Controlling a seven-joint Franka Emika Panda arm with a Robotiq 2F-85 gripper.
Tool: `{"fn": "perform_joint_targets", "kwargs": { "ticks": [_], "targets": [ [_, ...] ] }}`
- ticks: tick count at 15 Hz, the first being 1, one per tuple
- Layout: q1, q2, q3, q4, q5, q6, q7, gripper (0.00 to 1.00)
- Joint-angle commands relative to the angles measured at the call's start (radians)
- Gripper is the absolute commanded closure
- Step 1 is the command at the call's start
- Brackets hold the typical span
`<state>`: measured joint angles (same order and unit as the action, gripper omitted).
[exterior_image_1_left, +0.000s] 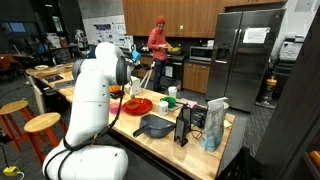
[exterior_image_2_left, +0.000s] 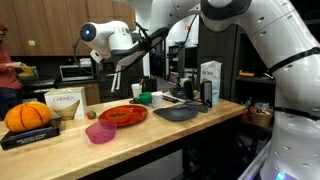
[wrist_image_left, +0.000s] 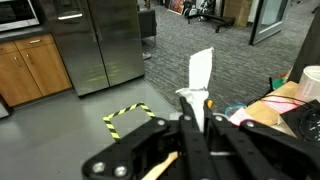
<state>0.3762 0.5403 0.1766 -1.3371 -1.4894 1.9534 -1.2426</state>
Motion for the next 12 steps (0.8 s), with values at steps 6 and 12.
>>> {"fn": "perform_joint_targets", "kwargs": {
  "ticks": [6, 12],
  "targets": [
    [0.014, -0.048, -0.024, -0.006, -0.101, -0.071, 0.009, 0.98],
    [0.004, -0.07, -0.036, -0.027, -0.128, -0.16, 0.021, 0.98]
  ]
}}
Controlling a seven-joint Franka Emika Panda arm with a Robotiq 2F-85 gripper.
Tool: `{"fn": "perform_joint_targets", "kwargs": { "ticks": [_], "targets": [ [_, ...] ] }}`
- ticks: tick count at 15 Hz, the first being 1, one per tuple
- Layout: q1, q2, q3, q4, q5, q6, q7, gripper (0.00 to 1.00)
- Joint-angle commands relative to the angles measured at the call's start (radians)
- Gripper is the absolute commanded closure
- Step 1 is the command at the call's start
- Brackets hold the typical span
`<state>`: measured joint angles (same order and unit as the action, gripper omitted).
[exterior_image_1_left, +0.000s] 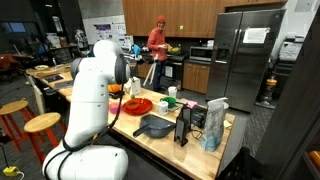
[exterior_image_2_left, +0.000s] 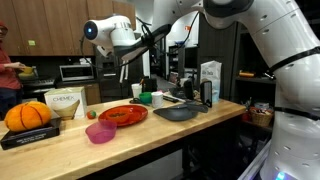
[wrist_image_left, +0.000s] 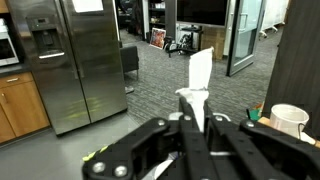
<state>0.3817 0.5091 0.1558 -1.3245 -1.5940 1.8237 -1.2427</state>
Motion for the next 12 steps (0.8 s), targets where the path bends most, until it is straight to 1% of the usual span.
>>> {"fn": "perform_joint_targets", "kwargs": {
  "ticks": [1, 7, 12],
  "targets": [
    [-0.003, -0.041, -0.017, -0.04, -0.023, -0.043, 0.021, 0.98],
    [-0.02, -0.054, -0.028, -0.056, -0.019, -0.113, 0.031, 0.98],
    [-0.047, -0.044, -0.037, -0.051, -0.02, -0.139, 0.044, 0.98]
  ]
}}
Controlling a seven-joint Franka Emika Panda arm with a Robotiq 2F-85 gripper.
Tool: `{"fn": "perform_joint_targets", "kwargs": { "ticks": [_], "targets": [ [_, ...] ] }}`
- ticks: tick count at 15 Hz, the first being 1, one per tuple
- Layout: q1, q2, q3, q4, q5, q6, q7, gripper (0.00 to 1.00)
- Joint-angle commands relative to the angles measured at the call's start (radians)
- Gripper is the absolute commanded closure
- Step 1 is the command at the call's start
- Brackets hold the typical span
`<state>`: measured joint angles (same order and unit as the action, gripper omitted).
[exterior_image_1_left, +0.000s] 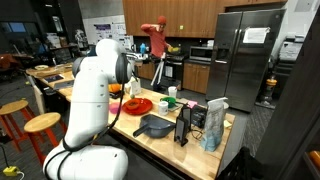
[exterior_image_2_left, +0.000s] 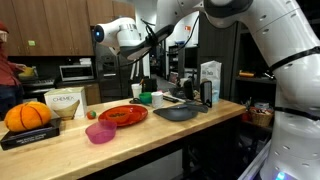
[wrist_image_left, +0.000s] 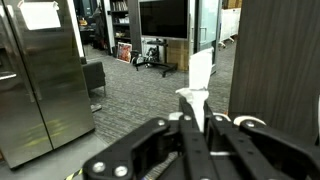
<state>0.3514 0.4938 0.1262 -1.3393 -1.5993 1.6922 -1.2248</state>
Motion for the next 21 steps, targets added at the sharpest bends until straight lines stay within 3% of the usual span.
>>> {"fn": "perform_joint_targets", "kwargs": {
  "ticks": [1, 15, 21],
  "targets": [
    [-0.021, -0.027, -0.011, -0.035, -0.018, -0.01, 0.026, 0.98],
    [-0.062, 0.038, -0.029, 0.037, -0.141, 0.085, 0.102, 0.98],
    [-0.021, -0.014, -0.014, -0.017, -0.148, 0.118, 0.145, 0.98]
  ]
}}
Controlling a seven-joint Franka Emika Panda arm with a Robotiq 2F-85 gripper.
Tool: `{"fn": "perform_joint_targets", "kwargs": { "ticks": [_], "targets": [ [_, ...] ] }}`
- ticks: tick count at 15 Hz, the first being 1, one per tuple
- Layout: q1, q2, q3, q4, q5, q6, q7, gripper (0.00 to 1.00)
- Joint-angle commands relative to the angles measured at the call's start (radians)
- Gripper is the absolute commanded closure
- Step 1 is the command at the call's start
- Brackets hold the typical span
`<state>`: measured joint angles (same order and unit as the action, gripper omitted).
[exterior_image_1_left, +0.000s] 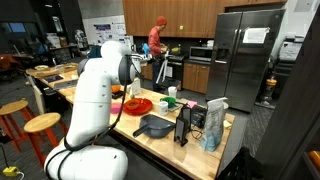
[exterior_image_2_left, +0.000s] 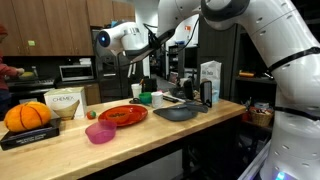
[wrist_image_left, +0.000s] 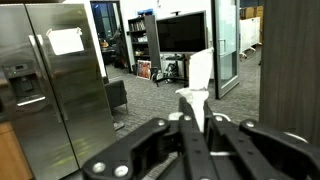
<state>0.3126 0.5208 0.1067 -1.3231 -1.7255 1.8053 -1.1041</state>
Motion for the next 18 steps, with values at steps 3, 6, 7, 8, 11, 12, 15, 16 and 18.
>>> {"fn": "perform_joint_targets", "kwargs": {
  "ticks": [3, 6, 7, 8, 11, 12, 15, 16, 18],
  "targets": [
    [0.058, -0.09, 0.023, -0.086, 0.004, -0.062, 0.024, 0.98],
    [0.076, -0.16, 0.072, -0.169, 0.097, -0.126, 0.006, 0.98],
    [0.078, -0.178, 0.087, -0.191, 0.128, -0.145, 0.014, 0.98],
    [0.077, -0.193, 0.1, -0.214, 0.159, -0.164, 0.027, 0.98],
    [0.07, -0.211, 0.121, -0.255, 0.207, -0.206, 0.056, 0.98],
    [0.067, -0.207, 0.12, -0.261, 0.204, -0.216, 0.061, 0.98],
    [0.051, -0.19, 0.109, -0.267, 0.176, -0.222, 0.069, 0.98],
    [0.046, -0.183, 0.104, -0.265, 0.167, -0.228, 0.064, 0.98],
    [0.03, -0.168, 0.096, -0.252, 0.15, -0.223, 0.05, 0.98]
  ]
}}
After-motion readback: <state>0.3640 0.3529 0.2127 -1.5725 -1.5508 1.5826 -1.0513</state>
